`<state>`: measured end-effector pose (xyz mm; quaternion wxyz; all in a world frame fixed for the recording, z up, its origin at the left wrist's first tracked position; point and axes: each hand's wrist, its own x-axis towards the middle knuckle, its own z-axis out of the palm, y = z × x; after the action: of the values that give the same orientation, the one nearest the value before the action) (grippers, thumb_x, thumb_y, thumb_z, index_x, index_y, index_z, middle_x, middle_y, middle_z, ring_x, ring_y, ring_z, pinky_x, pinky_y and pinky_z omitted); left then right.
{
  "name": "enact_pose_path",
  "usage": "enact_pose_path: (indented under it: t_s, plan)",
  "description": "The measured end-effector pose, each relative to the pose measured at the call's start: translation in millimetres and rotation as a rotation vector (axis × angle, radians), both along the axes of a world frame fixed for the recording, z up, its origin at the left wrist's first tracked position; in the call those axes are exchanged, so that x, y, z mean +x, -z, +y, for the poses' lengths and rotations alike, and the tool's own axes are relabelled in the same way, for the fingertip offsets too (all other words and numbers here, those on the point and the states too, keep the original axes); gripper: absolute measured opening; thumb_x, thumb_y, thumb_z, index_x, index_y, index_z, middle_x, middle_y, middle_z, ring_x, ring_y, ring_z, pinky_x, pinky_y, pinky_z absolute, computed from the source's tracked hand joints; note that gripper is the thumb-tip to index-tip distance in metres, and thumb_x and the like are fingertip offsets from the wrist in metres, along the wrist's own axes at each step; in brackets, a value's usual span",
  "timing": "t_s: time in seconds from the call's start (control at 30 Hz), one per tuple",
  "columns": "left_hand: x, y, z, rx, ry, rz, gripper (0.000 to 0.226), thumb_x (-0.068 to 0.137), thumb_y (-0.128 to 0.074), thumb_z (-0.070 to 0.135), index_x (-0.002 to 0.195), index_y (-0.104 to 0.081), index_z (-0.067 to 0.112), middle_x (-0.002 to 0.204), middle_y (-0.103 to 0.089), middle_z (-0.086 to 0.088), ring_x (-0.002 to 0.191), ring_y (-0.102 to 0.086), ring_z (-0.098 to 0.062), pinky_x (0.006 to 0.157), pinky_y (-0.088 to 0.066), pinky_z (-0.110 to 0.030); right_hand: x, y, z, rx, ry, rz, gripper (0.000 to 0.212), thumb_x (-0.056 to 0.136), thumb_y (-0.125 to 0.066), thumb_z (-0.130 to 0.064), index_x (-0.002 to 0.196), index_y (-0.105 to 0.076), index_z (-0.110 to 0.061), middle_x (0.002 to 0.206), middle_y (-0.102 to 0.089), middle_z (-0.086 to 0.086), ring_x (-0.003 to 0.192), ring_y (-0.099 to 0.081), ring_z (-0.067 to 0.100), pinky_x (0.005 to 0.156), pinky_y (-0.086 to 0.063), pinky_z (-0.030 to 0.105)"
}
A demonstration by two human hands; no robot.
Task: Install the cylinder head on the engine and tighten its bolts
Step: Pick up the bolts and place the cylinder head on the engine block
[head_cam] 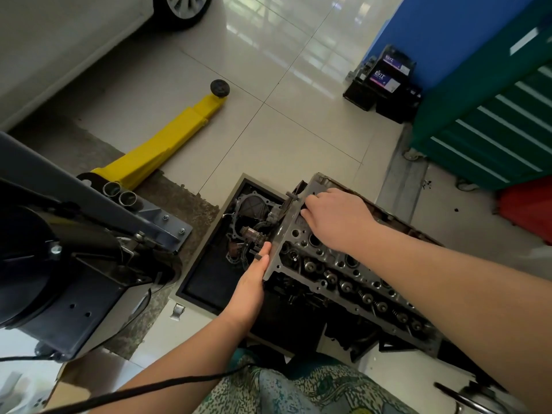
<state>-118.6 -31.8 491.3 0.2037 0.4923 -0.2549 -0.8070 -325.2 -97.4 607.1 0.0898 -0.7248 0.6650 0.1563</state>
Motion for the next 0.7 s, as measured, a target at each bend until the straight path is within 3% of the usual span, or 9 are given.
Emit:
enact_pose_path:
  t_s: [0.1, 0.17, 0.27, 0.33, 0.43, 0.57, 0.7]
  plan:
    - [3.8, -0.2, -1.5, 0.005, 0.031, -0.018, 0.029, 0.105, -0.05, 0.058, 0.131, -0.061, 0.064, 0.136, -0.061, 0.035, 0.13, -0.052, 0.01, 0.113, -0.04, -0.027, -0.8, 2.1, 2.4, -0.04, 0.046, 0.003, 0.033, 0.109, -0.04, -0.046, 0.109, -0.059, -0.019, 0.099, -0.067, 0.0, 0.099, -0.059, 0.026, 0.069, -0.047, 0.038]
    - [7.7, -5.8, -5.0, -0.003, 0.07, -0.026, 0.03, 0.099, -0.053, 0.065, 0.128, -0.062, 0.065, 0.13, -0.062, 0.04, 0.123, -0.051, 0.019, 0.099, -0.041, -0.017, 0.5, 3.0, 4.1, -0.058, 0.035, -0.015, 0.025, 0.108, -0.044, -0.041, 0.111, -0.056, -0.019, 0.1, -0.067, -0.001, 0.096, -0.057, 0.025, 0.064, -0.044, 0.036]
    - [11.1, -9.9, -13.0, -0.056, 0.101, -0.108, 0.051, 0.085, -0.059, 0.074, 0.133, -0.064, 0.056, 0.128, -0.065, 0.037, 0.126, -0.052, 0.012, 0.102, -0.041, -0.023, 6.8, 4.4, 3.4, -0.052, 0.059, -0.021, 0.016, 0.108, -0.045, -0.033, 0.109, -0.055, -0.02, 0.097, -0.067, -0.002, 0.086, -0.048, 0.021, 0.06, -0.038, 0.035]
    - [9.8, -12.2, -20.8, -0.087, 0.083, -0.209, 0.041, 0.096, -0.057, 0.062, 0.133, -0.067, 0.047, 0.118, -0.07, 0.032, 0.125, -0.057, 0.004, 0.1, -0.044, -0.026, 11.4, 6.6, 3.3, -0.068, 0.112, -0.009, 0.015, 0.107, -0.045, -0.031, 0.106, -0.055, -0.02, 0.095, -0.067, -0.001, 0.082, -0.044, 0.021, 0.06, -0.035, 0.035]
    - [6.6, -18.4, -33.1, -0.159, 0.039, -0.349, 0.033, 0.106, -0.054, 0.04, 0.136, -0.067, 0.037, 0.128, -0.067, 0.015, 0.128, -0.059, -0.012, 0.11, -0.046, -0.04, 17.4, 6.5, 3.1, -0.043, 0.202, 0.007, 0.012, 0.107, -0.046, -0.029, 0.109, -0.054, -0.02, 0.096, -0.069, 0.002, 0.082, -0.047, 0.024, 0.059, -0.034, 0.036]
    - [2.2, -51.1, -46.0, -0.375, 0.095, -0.422, 0.016, 0.103, -0.061, 0.035, 0.112, -0.062, 0.048, 0.113, -0.067, 0.019, 0.107, -0.065, -0.003, 0.084, -0.054, -0.031, 21.3, -13.9, 11.3, -0.011, 0.313, -0.01, 0.03, 0.109, -0.039, -0.045, 0.12, -0.057, -0.023, 0.109, -0.069, 0.006, 0.1, -0.061, 0.032, 0.063, -0.04, 0.04]
    - [-20.4, -95.9, -46.8, -0.69, 0.235, -0.4, 0.024, 0.1, -0.066, 0.029, 0.119, -0.062, 0.044, 0.115, -0.068, 0.017, 0.103, -0.067, -0.003, 0.088, -0.057, -0.037, 23.9, -42.9, 69.8, -0.044, 0.488, -0.238, 0.04, 0.104, -0.036, -0.059, 0.118, -0.057, -0.028, 0.111, -0.069, 0.004, 0.102, -0.064, 0.033, 0.066, -0.043, 0.043]
